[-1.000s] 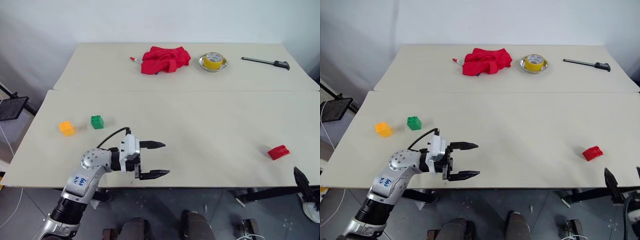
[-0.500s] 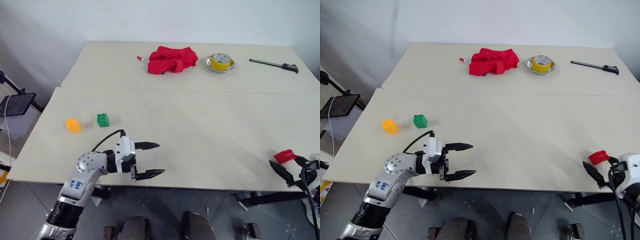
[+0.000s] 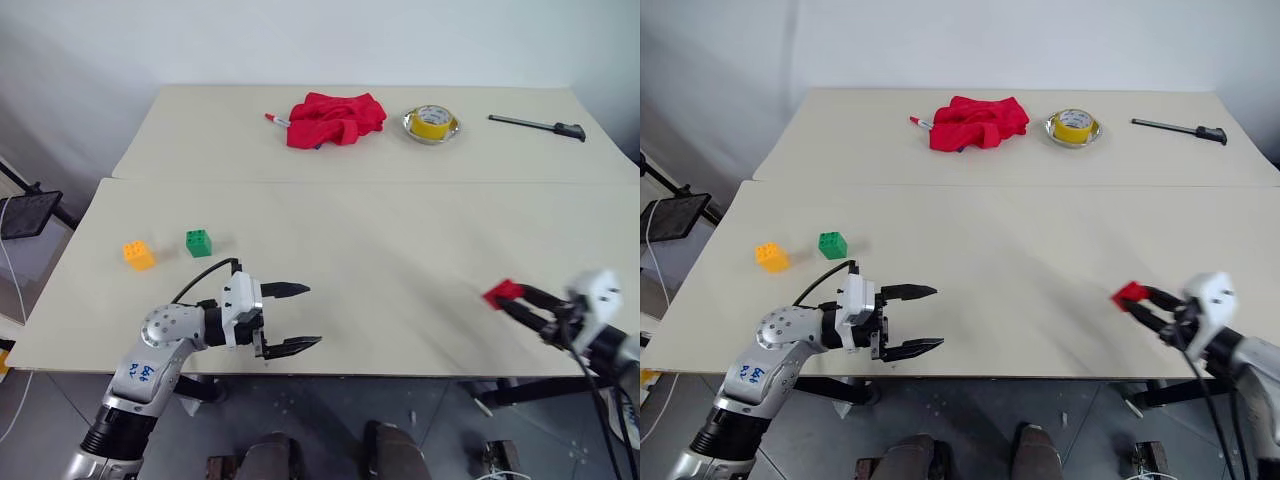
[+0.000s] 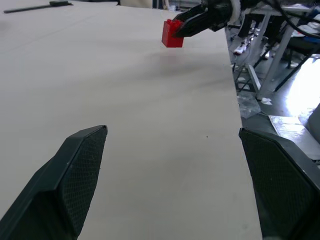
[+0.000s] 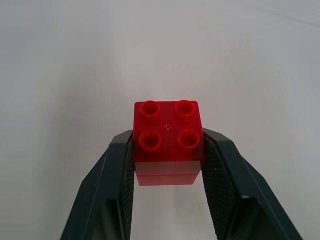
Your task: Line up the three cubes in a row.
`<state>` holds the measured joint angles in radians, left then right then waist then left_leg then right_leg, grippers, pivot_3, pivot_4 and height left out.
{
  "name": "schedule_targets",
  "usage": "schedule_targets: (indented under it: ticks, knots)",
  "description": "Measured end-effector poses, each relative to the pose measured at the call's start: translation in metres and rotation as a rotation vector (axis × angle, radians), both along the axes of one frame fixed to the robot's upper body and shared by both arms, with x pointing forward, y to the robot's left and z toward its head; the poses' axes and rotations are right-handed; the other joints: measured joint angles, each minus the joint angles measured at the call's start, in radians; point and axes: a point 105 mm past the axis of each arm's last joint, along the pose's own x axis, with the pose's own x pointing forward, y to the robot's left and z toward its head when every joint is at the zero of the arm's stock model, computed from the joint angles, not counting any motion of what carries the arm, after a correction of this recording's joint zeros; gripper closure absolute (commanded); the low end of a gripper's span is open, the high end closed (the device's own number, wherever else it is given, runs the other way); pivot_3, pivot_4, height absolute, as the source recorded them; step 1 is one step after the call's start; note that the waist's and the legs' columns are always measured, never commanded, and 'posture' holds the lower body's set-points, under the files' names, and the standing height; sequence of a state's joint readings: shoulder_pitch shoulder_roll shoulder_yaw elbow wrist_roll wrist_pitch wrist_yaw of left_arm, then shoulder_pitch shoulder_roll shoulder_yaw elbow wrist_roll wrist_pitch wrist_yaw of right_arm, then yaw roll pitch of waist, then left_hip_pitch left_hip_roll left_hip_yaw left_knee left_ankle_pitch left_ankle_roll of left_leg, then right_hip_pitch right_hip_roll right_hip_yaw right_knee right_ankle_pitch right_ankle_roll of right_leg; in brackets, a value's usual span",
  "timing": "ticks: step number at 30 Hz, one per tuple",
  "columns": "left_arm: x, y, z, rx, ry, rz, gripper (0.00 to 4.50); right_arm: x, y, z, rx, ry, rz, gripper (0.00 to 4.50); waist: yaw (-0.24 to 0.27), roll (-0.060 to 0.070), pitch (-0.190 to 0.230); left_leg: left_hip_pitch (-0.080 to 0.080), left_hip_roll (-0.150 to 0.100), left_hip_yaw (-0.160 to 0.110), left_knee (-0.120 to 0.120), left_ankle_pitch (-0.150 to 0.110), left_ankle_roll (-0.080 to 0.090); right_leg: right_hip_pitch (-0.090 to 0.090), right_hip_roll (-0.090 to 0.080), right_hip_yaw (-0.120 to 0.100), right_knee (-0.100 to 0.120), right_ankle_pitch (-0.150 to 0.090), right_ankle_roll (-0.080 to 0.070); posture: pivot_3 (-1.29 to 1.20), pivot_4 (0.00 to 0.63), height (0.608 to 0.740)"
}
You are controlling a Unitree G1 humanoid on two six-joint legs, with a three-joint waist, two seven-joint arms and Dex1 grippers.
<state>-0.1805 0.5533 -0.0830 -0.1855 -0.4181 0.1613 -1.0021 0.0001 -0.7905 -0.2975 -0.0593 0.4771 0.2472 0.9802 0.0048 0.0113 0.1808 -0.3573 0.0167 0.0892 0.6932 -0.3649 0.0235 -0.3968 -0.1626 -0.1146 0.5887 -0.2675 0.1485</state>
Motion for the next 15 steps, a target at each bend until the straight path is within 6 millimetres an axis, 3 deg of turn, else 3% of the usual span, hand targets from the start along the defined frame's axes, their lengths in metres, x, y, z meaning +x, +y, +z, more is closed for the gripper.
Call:
schedule_targets:
  ticks: [2, 8, 10, 15]
  knots:
    - [0.0, 0.002, -0.001, -0.003, 0.004, 0.014, 0.0, 0.007, 0.034, 0.007, -0.018, -0.002, 0.161, 3.03, -0.003, 0.0, 0.0, 0.0, 0.0, -0.001, 0.0, 0.0, 0.0, 0.0, 0.0, -0.001, 0.0, 0.0, 0.0, 0.0, 0.15, 0.74]
    - [-0.003, 0.017, -0.001, -0.039, 0.01, 0.08, 0.0, 0.026, 0.11, 0.024, -0.107, -0.04, 0.543, 3.03, -0.009, -0.002, 0.001, -0.001, 0.0, -0.001, 0.002, -0.001, 0.0, -0.001, -0.001, -0.002, 0.0, 0.0, 0.001, 0.0, 0.15, 0.74]
    - [-0.005, 0.021, -0.003, -0.03, 0.009, 0.092, 0.0, 0.03, 0.125, 0.017, -0.126, -0.036, 0.634, 3.03, -0.003, -0.002, 0.001, -0.003, -0.001, 0.0, 0.002, -0.001, 0.0, 0.0, -0.001, -0.005, 0.001, 0.001, 0.001, 0.0, 0.15, 0.74]
    - [-0.006, 0.026, -0.002, -0.023, -0.003, 0.118, 0.0, 0.043, 0.139, -0.007, -0.124, -0.007, 0.715, 3.03, -0.006, -0.002, 0.001, -0.009, -0.001, 0.0, 0.006, -0.002, -0.001, -0.002, -0.001, -0.011, 0.0, 0.001, 0.002, 0.0, 0.15, 0.74]
